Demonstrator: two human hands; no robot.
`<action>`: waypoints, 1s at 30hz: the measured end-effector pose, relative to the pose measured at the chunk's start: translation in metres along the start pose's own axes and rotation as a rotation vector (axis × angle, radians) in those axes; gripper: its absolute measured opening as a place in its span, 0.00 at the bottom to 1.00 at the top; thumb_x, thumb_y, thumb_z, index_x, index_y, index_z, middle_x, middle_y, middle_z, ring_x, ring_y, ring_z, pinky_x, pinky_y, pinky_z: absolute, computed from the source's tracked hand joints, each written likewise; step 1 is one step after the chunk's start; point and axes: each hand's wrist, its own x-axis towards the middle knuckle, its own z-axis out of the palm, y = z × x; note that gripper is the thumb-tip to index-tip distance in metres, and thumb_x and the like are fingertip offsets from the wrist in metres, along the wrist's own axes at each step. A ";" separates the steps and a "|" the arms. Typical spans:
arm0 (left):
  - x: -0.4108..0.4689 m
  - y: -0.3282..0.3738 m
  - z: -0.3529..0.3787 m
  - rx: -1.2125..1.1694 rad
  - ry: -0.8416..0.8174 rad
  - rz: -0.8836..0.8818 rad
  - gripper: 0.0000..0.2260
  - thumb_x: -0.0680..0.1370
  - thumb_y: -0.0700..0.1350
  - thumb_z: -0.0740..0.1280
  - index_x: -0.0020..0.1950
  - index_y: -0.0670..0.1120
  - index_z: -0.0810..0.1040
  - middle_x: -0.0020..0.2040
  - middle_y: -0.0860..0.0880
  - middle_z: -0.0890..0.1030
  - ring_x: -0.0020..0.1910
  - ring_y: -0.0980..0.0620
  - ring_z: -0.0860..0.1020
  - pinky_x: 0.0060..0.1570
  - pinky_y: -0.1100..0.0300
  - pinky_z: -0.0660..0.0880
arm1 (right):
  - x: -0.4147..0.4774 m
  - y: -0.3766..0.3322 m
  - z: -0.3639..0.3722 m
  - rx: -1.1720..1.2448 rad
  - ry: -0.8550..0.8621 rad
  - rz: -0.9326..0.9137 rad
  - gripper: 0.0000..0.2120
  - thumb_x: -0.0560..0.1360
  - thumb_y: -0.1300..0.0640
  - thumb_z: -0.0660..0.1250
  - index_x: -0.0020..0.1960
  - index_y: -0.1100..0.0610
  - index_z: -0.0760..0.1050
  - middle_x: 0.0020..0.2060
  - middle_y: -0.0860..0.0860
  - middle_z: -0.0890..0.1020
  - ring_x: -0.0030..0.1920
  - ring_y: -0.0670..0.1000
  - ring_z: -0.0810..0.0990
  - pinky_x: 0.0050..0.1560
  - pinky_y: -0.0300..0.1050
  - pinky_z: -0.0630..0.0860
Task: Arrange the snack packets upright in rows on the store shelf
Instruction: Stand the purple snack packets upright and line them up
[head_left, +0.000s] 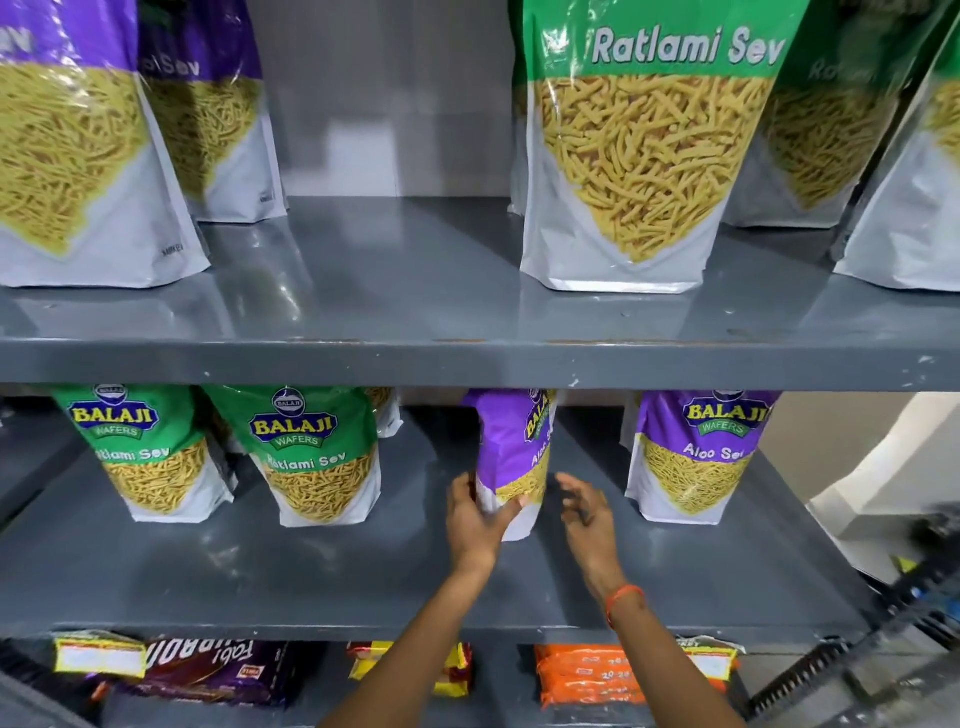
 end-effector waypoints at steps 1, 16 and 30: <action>0.004 0.001 -0.005 -0.032 -0.030 -0.007 0.29 0.60 0.49 0.79 0.55 0.42 0.71 0.53 0.40 0.81 0.51 0.42 0.80 0.52 0.46 0.77 | 0.007 -0.002 -0.002 0.018 -0.005 0.026 0.29 0.69 0.79 0.55 0.64 0.58 0.70 0.65 0.60 0.72 0.58 0.55 0.74 0.53 0.39 0.73; 0.048 -0.016 -0.032 -0.166 -0.318 -0.004 0.18 0.72 0.31 0.69 0.60 0.35 0.71 0.60 0.32 0.78 0.46 0.56 0.80 0.45 0.68 0.78 | 0.022 -0.010 0.002 0.053 -0.112 0.127 0.25 0.71 0.71 0.66 0.66 0.60 0.67 0.63 0.60 0.75 0.60 0.59 0.76 0.59 0.51 0.74; 0.061 -0.043 -0.033 -0.237 -0.412 0.016 0.18 0.70 0.30 0.69 0.59 0.38 0.72 0.61 0.37 0.77 0.56 0.48 0.76 0.53 0.63 0.76 | 0.023 -0.008 0.011 0.076 -0.012 0.156 0.16 0.76 0.59 0.62 0.63 0.51 0.68 0.64 0.54 0.74 0.63 0.53 0.73 0.65 0.52 0.70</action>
